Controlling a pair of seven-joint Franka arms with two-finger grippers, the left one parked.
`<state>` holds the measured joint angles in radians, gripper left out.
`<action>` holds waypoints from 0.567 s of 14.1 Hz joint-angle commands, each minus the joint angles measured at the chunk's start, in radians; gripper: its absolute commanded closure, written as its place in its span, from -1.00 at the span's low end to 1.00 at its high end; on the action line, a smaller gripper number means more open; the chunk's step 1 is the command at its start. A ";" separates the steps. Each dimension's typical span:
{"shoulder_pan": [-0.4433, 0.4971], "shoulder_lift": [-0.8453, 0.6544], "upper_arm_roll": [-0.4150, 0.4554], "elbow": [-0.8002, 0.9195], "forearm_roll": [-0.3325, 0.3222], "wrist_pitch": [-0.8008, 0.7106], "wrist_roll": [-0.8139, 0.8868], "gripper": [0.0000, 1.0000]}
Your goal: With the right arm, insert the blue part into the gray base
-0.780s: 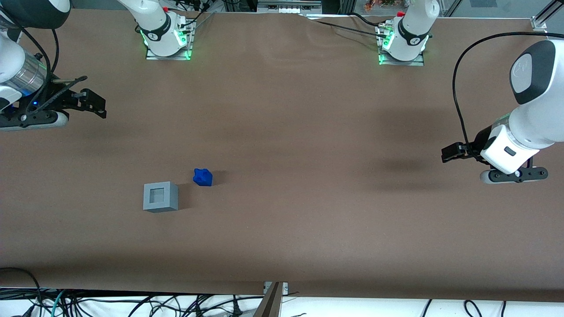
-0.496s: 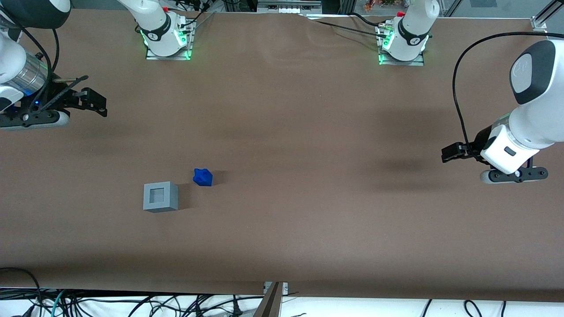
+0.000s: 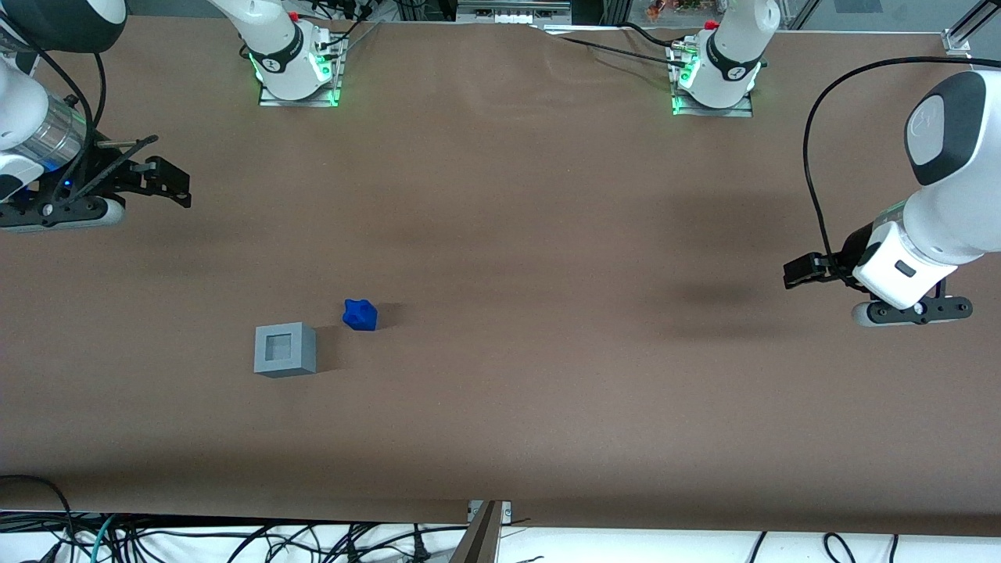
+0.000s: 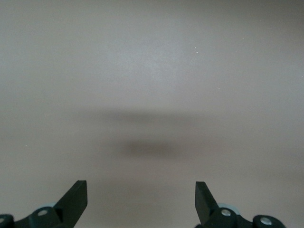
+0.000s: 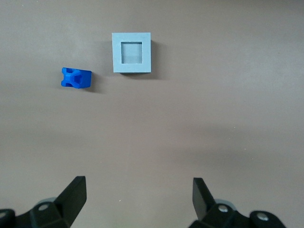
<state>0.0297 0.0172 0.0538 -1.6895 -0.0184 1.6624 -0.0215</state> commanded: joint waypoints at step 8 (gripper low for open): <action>-0.004 -0.008 0.001 -0.007 0.015 0.008 -0.003 -0.98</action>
<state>0.0297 0.0172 0.0537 -1.6895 -0.0182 1.6648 -0.0214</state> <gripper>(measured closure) 0.009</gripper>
